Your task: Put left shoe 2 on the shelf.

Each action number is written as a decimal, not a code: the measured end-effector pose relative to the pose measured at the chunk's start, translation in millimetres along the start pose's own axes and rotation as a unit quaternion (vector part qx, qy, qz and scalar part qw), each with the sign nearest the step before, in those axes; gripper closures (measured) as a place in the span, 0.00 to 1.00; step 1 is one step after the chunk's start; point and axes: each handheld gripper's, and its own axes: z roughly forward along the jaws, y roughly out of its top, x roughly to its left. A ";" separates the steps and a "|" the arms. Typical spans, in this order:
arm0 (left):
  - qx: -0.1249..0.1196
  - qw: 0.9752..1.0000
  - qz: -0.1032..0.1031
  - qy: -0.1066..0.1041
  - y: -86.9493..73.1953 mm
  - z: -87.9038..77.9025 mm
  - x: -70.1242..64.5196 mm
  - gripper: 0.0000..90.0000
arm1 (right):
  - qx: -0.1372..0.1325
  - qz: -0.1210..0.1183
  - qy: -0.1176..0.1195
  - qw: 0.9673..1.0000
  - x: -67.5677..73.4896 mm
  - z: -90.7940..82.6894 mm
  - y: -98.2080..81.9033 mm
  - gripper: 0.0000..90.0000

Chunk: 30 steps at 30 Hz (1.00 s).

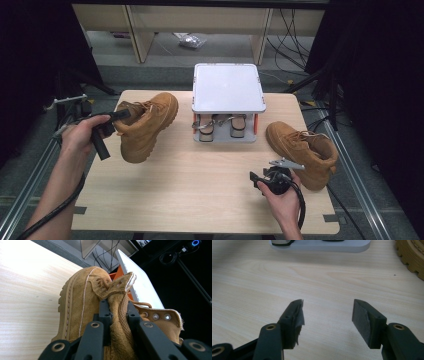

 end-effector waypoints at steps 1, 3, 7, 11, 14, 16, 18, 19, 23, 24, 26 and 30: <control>0.002 1.000 0.002 0.001 0.9 0.3 -0.5 0.89 | -0.004 -0.001 0.003 1.000 -0.6 1.1 -0.3 0.47; -0.001 1.000 0.001 -0.001 2.1 2.0 -1.8 0.89 | -0.003 -0.007 -0.002 1.000 -0.8 1.0 -0.3 0.47; -0.003 1.000 -0.003 -0.003 5.0 3.2 -4.4 0.89 | 0.000 -0.002 -0.002 1.000 -0.1 0.5 -0.4 0.47; -0.005 1.000 -0.002 -0.004 8.0 4.2 -6.4 0.89 | 0.000 -0.001 -0.002 1.000 -0.4 0.5 -0.4 0.47; -0.006 1.000 -0.004 -0.002 10.8 4.7 -8.5 0.89 | 0.000 -0.002 -0.003 1.000 -0.4 0.8 -0.5 0.47; -0.006 1.000 0.000 -0.006 13.2 5.6 -9.0 0.89 | 0.000 -0.001 -0.002 1.000 -0.4 1.0 -0.5 0.47; -0.010 1.000 0.000 -0.007 16.1 6.1 -10.6 0.89 | 0.001 -0.001 -0.001 1.000 -0.3 1.1 -0.6 0.47; -0.010 1.000 -0.004 -0.006 17.7 6.2 -12.5 0.89 | 0.001 -0.001 -0.001 1.000 -0.3 1.1 -0.7 0.47; -0.012 1.000 -0.003 -0.005 22.6 6.9 -16.7 0.89 | 0.001 -0.003 -0.002 1.000 0.6 2.4 -1.8 0.47; -0.014 1.000 -0.004 -0.010 23.5 7.2 -17.0 0.89 | 0.004 -0.002 -0.005 1.000 1.2 2.3 -1.8 0.47; -0.014 1.000 -0.004 -0.010 25.5 7.5 -17.9 0.89 | 0.003 -0.004 -0.003 1.000 1.6 2.7 -2.0 0.47; -0.014 1.000 -0.003 -0.009 28.6 7.4 -19.8 0.89 | 0.003 -0.003 -0.002 1.000 1.3 2.8 -2.2 0.47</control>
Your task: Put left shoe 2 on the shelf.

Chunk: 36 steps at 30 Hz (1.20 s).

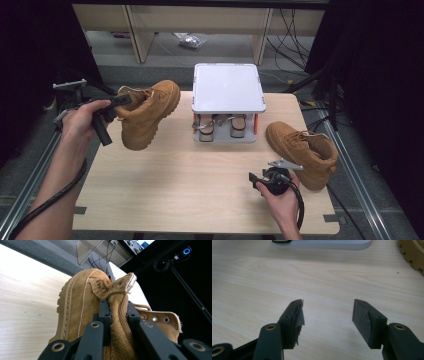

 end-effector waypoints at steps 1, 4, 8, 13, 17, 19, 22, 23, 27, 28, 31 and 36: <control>-0.002 1.000 0.000 0.001 0.3 0.3 -0.4 0.89 | 0.000 0.000 0.000 1.000 -0.1 0.1 0.0 0.47; -0.003 1.000 0.000 0.001 2.6 1.2 -1.0 0.89 | 0.000 0.000 0.000 1.000 -0.2 0.6 -0.2 0.47; -0.003 1.000 -0.001 -0.004 5.1 3.0 -2.4 0.89 | 0.001 0.000 -0.001 1.000 0.3 0.6 -0.2 0.47; -0.004 1.000 -0.003 -0.006 9.7 4.5 -6.3 0.89 | 0.001 0.000 0.002 1.000 0.1 0.9 -0.3 0.47; -0.007 1.000 -0.007 -0.012 13.0 6.1 -9.9 0.89 | 0.000 0.000 0.001 1.000 -0.6 0.4 -0.2 0.47; -0.006 1.000 -0.008 -0.013 15.4 7.1 -12.1 0.89 | 0.001 0.000 0.000 1.000 -0.3 1.0 -0.2 0.47; -0.010 1.000 -0.011 -0.016 18.2 8.1 -14.0 0.89 | 0.001 0.000 -0.002 1.000 -0.2 1.5 -0.6 0.47; -0.011 1.000 -0.011 -0.018 19.3 8.6 -14.8 0.89 | 0.004 0.001 -0.002 1.000 -0.1 0.8 -0.6 0.47; -0.011 1.000 -0.008 -0.018 22.6 10.2 -17.5 0.89 | 0.002 0.002 0.000 1.000 -0.9 1.1 -0.6 0.47; -0.012 1.000 -0.009 -0.016 24.0 10.6 -18.6 0.89 | 0.002 0.001 -0.008 1.000 -1.0 1.6 -0.6 0.47; -0.013 1.000 -0.010 -0.017 27.0 11.6 -21.0 0.89 | 0.002 0.000 -0.007 1.000 -1.4 1.0 -0.6 0.47; -0.018 0.999 -0.014 -0.023 31.9 13.6 -25.6 0.89 | -0.001 -0.001 -0.002 1.000 -2.0 1.2 -0.6 0.47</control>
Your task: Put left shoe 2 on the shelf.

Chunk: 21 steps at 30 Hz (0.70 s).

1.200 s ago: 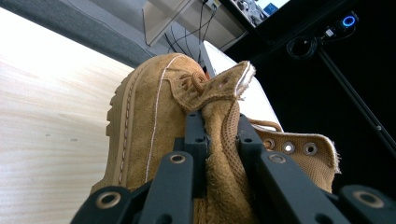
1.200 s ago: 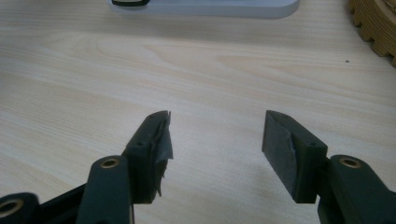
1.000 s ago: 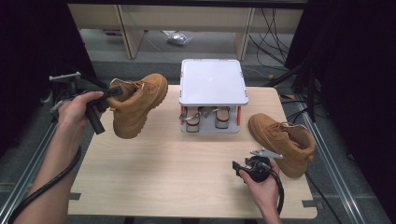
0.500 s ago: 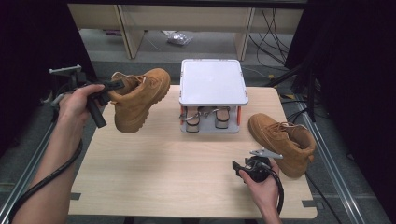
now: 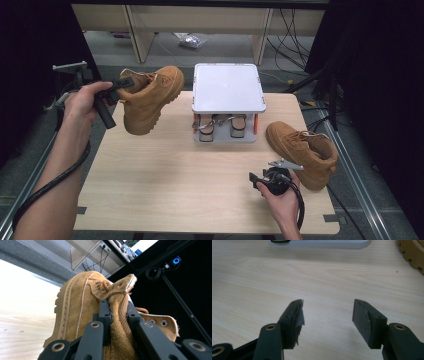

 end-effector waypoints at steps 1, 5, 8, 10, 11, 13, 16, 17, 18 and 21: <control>-0.003 1.000 -0.002 -0.001 1.3 0.6 -1.7 0.89 | 0.001 -0.002 -0.005 1.000 -0.3 0.4 -0.1 0.47; -0.004 1.000 -0.005 -0.007 6.0 3.4 -6.0 0.88 | 0.001 0.014 0.002 1.000 2.1 0.2 -0.4 0.47; -0.004 1.000 -0.004 -0.007 8.2 6.2 -9.7 0.88 | -0.002 -0.002 -0.002 1.000 0.0 0.0 0.0 0.47; -0.007 1.000 -0.006 -0.008 9.6 8.3 -11.8 0.89 | 0.002 0.007 0.001 1.000 0.7 -0.3 -0.2 0.47; -0.005 1.000 -0.003 -0.010 10.2 9.5 -12.9 0.88 | 0.001 0.001 -0.002 1.000 0.0 -0.6 -0.2 0.47; -0.004 1.000 -0.002 -0.010 11.3 11.7 -15.5 0.89 | 0.005 0.023 0.004 1.000 2.8 -0.3 -0.6 0.47; -0.004 1.000 -0.001 -0.010 12.2 15.7 -18.6 0.89 | 0.007 0.022 0.001 1.000 2.5 -1.0 -0.3 0.47; -0.004 1.000 -0.002 -0.009 12.6 17.3 -19.8 0.89 | 0.007 0.021 -0.001 1.000 2.2 -0.8 -0.4 0.47; -0.002 1.000 -0.003 -0.010 13.1 18.8 -20.7 0.89 | 0.007 0.022 -0.004 1.000 2.3 -0.2 -0.4 0.47; -0.002 1.000 -0.006 -0.011 14.2 24.1 -24.3 0.89 | 0.004 0.022 -0.002 1.000 2.2 1.4 -1.2 0.47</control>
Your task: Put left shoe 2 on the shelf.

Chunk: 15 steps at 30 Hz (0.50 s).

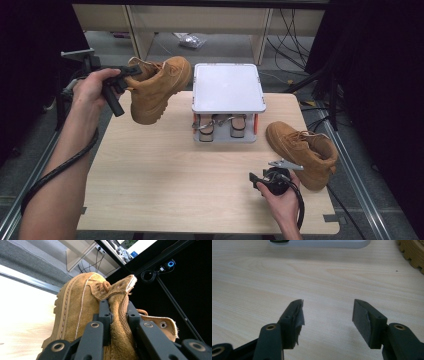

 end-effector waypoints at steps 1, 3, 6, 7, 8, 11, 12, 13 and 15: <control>0.002 1.000 0.002 -0.001 0.2 1.8 -1.5 0.89 | -0.001 -0.001 0.000 1.000 0.0 0.0 -0.1 0.47; 0.003 1.000 0.000 -0.003 1.1 5.8 -3.7 0.88 | 0.000 0.001 0.007 1.000 0.5 -0.5 -0.1 0.47; 0.005 1.000 -0.005 -0.010 1.9 11.7 -5.7 0.88 | 0.004 0.000 -0.002 1.000 -0.1 -1.0 0.0 0.47; 0.006 1.000 -0.007 -0.007 2.3 13.3 -6.8 0.88 | 0.002 -0.002 0.002 1.000 -0.8 -1.3 -0.1 0.47; 0.007 1.000 -0.005 -0.008 2.5 16.0 -7.9 0.88 | -0.003 0.000 0.002 1.000 -0.8 -0.1 -0.5 0.47; 0.011 1.000 -0.004 -0.010 2.9 22.9 -11.3 0.88 | 0.000 0.006 0.008 1.000 -0.4 0.1 -1.1 0.47; 0.012 1.000 -0.003 -0.009 3.0 25.2 -12.4 0.88 | -0.005 -0.010 0.008 1.000 -3.0 1.3 -1.0 0.47; 0.014 1.000 -0.003 -0.008 3.0 26.7 -13.1 0.88 | -0.004 -0.012 0.007 1.000 -3.3 1.6 -0.9 0.47; 0.016 1.000 -0.004 -0.013 2.3 32.1 -13.9 0.88 | 0.003 -0.002 0.006 1.000 -1.4 0.1 -0.8 0.47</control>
